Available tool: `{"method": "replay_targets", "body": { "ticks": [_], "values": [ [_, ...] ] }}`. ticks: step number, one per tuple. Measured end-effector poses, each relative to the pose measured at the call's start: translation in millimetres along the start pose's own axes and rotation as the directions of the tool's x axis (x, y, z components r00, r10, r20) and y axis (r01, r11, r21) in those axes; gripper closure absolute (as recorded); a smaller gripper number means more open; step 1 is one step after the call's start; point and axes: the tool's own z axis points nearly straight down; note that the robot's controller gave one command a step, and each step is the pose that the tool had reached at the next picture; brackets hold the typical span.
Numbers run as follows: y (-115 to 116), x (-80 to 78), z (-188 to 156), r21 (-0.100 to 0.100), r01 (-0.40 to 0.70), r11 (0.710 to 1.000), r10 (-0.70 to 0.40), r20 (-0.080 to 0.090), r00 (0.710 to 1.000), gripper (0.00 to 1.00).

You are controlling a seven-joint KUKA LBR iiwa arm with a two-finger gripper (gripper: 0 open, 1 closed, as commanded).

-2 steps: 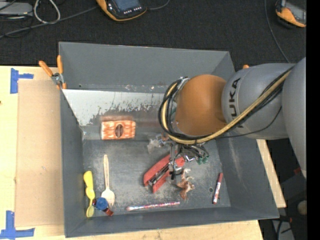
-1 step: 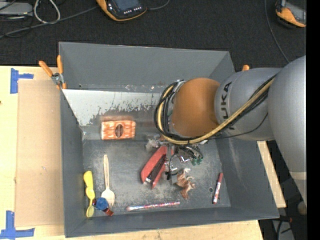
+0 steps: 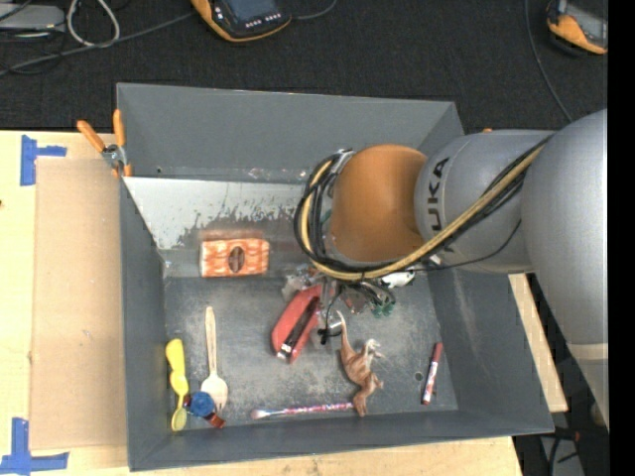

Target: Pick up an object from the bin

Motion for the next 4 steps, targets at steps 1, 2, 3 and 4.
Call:
{"method": "replay_targets", "body": {
  "ticks": [1,2,3,4],
  "values": [
    [0,0.0,0,0.000,0.000,1.000,0.000,0.000,1.000,1.00],
    [1,2.2,-41,-0.001,-0.001,1.000,0.001,-0.003,1.000,1.00],
    [2,0.7,-76,0.000,-0.002,1.000,0.002,0.003,1.000,1.00],
    [2,1.0,-84,-0.001,-0.004,1.000,0.004,0.002,1.000,1.00]
  ]
}}
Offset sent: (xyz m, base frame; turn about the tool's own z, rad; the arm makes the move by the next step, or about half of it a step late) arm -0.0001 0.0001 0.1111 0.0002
